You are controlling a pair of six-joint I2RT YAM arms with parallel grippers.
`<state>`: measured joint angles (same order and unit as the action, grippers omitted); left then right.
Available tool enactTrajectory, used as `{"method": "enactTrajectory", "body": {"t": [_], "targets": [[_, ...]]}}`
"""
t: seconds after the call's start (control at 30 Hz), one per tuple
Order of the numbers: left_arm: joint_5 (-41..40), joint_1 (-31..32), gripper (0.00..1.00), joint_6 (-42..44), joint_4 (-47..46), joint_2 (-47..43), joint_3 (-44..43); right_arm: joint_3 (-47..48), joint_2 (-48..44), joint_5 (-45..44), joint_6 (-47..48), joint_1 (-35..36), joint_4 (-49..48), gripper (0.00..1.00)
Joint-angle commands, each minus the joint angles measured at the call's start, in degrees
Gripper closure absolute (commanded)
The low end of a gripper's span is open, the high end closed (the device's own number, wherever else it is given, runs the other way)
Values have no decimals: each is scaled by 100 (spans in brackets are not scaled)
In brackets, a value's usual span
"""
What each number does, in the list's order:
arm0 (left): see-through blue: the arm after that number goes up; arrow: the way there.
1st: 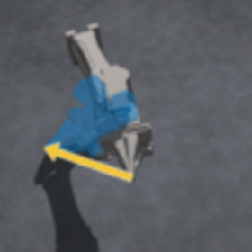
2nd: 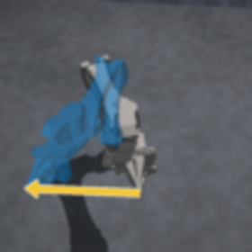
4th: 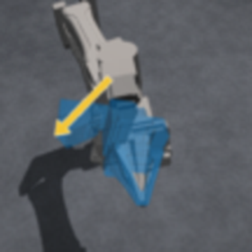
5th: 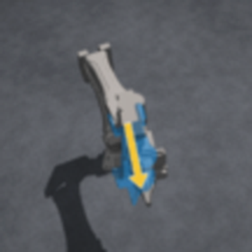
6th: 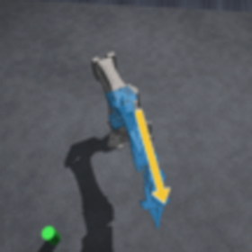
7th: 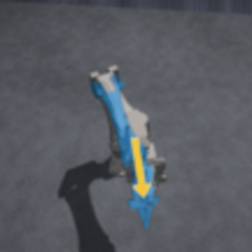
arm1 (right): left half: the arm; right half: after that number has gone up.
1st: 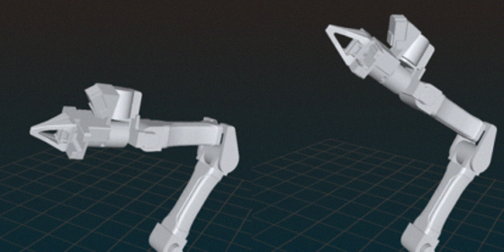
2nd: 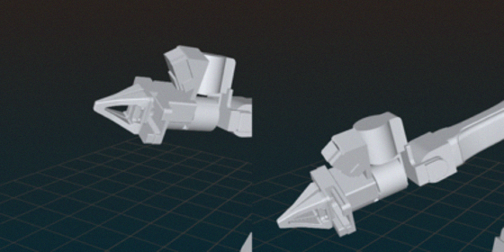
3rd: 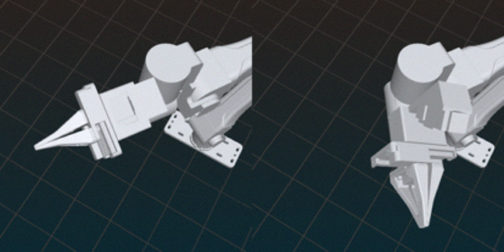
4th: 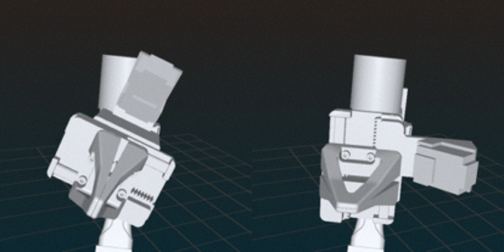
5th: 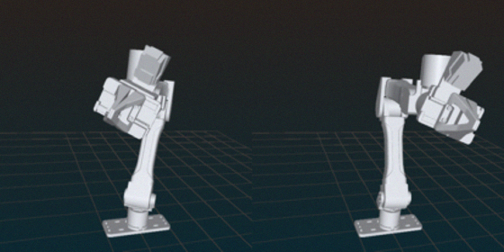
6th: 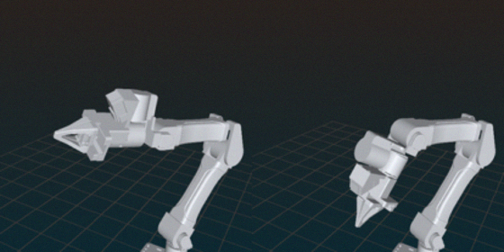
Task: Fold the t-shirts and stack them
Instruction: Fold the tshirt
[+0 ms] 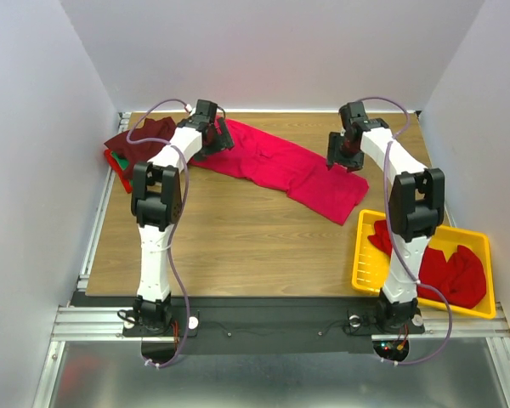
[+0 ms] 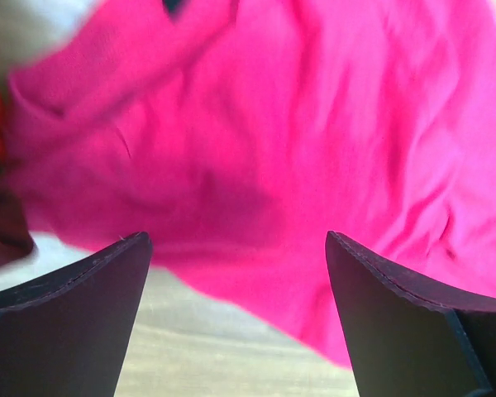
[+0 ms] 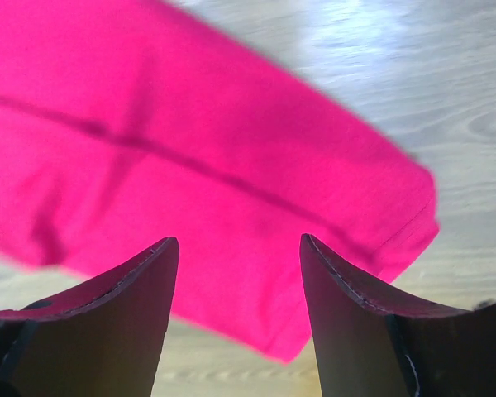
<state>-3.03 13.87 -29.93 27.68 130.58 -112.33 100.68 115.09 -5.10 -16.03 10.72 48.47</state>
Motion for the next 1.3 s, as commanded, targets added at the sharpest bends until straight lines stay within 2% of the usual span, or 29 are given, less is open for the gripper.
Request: {"method": "enactTrajectory", "body": {"t": [0.0,0.07,0.23,0.43,0.73,0.93,1.27], "targets": [[276,116,1,-144,-298,-367,605,57,329,-377,47,-237,-390,34],[496,116,1,-215,-377,-280,678,-109,409,-377,83,-272,-443,34],[417,116,1,-197,-325,116,397,-857,208,-176,74,-263,-628,34],[347,107,1,-83,-53,678,-341,-1929,-197,430,100,-263,-690,35],[241,107,1,14,-70,916,-667,-3001,-935,1380,-5,0,-470,36],[268,107,1,102,18,1092,-957,-3125,-1076,1985,74,412,-119,37],[426,213,1,532,36,1514,-1774,-2739,-979,2514,302,1203,444,37]]}}
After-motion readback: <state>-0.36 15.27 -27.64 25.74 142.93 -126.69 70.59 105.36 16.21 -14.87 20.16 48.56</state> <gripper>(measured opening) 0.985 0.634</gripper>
